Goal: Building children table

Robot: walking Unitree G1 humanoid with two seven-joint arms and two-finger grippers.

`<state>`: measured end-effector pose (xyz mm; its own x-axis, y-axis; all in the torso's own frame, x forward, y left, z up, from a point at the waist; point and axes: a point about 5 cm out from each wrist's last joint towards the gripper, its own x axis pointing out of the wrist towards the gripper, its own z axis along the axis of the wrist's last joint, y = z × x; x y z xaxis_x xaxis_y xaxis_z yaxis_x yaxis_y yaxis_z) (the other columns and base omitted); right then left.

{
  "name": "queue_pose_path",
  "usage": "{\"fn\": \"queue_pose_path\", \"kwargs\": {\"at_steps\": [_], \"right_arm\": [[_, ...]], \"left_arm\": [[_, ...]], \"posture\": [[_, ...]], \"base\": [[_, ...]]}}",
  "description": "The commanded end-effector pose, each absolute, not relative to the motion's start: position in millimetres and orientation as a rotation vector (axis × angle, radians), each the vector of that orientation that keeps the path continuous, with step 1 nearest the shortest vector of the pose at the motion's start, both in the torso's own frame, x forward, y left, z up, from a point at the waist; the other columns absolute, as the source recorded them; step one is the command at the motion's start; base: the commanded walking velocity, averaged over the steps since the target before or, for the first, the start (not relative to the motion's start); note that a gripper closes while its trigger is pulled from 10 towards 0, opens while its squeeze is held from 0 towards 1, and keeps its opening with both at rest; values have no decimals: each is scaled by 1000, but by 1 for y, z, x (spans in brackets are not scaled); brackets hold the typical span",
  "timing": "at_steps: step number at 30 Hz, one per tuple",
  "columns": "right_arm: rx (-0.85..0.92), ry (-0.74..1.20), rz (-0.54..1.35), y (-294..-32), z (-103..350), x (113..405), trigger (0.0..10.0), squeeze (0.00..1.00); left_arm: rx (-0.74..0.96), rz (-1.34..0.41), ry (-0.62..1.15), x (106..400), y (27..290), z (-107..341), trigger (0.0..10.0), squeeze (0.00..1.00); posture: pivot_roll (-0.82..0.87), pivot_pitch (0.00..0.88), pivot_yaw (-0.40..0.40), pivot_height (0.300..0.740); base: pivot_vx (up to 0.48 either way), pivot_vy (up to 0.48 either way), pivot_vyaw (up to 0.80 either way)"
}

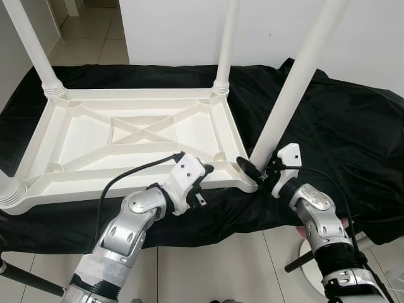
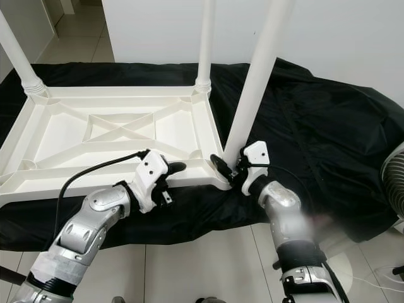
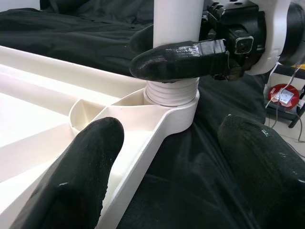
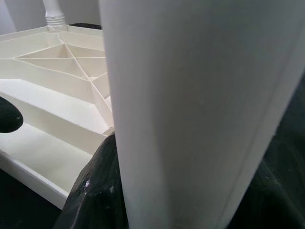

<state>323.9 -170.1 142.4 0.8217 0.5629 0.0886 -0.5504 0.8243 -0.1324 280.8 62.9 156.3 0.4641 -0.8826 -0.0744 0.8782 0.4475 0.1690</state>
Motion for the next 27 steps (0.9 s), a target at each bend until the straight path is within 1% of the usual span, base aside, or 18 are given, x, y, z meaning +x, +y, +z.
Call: {"fn": "queue_pose_path", "kwargs": {"at_steps": [1,3,5,8,12,18,23,25,26,27], "right_arm": [[-114,-78,536,-175,134,322,10000,0],[-128,-70,497,-174,133,322,10000,0],[-94,-71,435,-168,133,319,10000,0],[-74,-73,405,-165,133,318,10000,0],[-4,-63,263,-157,134,316,10000,0],[31,-59,169,-148,133,313,10000,0],[122,-29,-89,-134,128,304,10000,0],[122,-29,-89,-134,128,304,10000,0],[145,-20,-130,-133,127,303,10000,0],[152,-10,-137,-127,127,302,10000,0]], "left_arm": [[198,-1066,-23,282,61,155,10000,0],[198,-1065,-23,282,61,155,10000,0],[197,-1063,-24,282,61,155,10000,0],[196,-1063,-25,282,61,155,10000,0],[194,-1064,-26,283,61,155,10000,0],[197,-1066,-26,284,61,156,10000,0],[204,-1063,-26,284,62,155,10000,0],[204,-1063,-26,284,62,155,10000,0],[204,-1061,-27,284,63,156,10000,0],[203,-1057,-26,284,64,156,10000,0]], "posture": [[-68,65,-41,740],[-68,65,-41,740],[-72,63,-44,740],[-72,63,-45,740],[-75,61,-44,740],[-77,59,-41,740],[-64,60,-44,740],[-64,60,-44,740],[-64,60,-44,740],[-66,62,-40,740]], "base": [[0,0,0],[0,0,0],[0,0,0],[0,0,0],[0,0,0],[0,0,0],[0,0,0],[0,0,0],[0,0,0],[0,0,0]]}}
